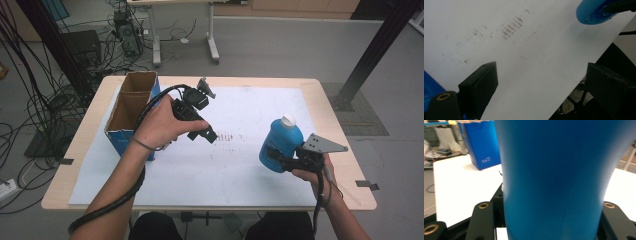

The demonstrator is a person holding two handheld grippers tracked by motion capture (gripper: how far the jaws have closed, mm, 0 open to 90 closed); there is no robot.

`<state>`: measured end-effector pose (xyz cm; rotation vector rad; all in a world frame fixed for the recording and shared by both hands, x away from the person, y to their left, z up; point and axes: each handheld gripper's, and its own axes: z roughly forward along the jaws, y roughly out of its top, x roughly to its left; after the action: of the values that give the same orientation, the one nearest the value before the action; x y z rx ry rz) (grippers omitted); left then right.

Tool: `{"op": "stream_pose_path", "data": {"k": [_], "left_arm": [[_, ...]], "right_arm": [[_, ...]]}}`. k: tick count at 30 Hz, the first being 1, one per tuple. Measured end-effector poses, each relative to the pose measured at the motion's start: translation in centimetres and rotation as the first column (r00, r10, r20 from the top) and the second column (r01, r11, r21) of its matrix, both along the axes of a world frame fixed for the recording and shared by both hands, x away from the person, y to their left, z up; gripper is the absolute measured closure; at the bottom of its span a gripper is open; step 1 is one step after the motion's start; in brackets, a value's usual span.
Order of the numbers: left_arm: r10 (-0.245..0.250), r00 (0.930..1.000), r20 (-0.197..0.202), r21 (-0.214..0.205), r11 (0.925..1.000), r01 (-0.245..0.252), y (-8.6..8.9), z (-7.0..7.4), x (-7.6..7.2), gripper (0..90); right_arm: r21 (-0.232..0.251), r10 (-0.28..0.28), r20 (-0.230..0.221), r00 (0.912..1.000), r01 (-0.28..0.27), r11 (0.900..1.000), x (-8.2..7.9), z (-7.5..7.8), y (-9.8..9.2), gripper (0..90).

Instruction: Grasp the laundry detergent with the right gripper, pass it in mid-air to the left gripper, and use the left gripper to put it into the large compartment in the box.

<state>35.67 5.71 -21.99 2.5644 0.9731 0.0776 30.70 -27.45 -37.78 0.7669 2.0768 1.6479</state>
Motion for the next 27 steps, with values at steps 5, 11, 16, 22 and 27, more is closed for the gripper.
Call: {"op": "stream_pose_path", "data": {"k": [5,11,16,22,27], "left_arm": [[-0.032,0.9992,0.023,0.021,0.9993,0.032,-0.3,1.4,-0.3,12.1],[-0.099,0.9944,0.036,0.018,0.9950,0.098,-0.9,2.8,-0.6,12.0],[-0.159,0.9862,0.044,0.021,0.9871,0.158,-1.4,3.9,-0.8,11.7],[-0.224,0.9737,0.044,0.003,0.9747,0.224,-2.0,4.7,-1.2,11.7],[-0.257,0.9652,0.049,-0.001,0.9664,0.257,-2.1,5.1,-1.2,11.7]], "right_arm": [[0.018,0.070,-0.002,0.9975,-0.070,0.9974,0.8,1.4,0.0,43.3],[0.022,0.140,-0.005,0.9901,-0.140,0.9899,1.2,2.4,0.1,43.3],[0.009,0.202,-0.009,0.9793,-0.202,0.9793,1.6,3.1,0.4,43.3],[0.021,0.301,-0.033,0.9531,-0.300,0.9536,1.9,3.8,0.9,43.4],[0.023,0.352,-0.041,0.9351,-0.351,0.9360,2.1,4.2,1.3,43.4]]}}
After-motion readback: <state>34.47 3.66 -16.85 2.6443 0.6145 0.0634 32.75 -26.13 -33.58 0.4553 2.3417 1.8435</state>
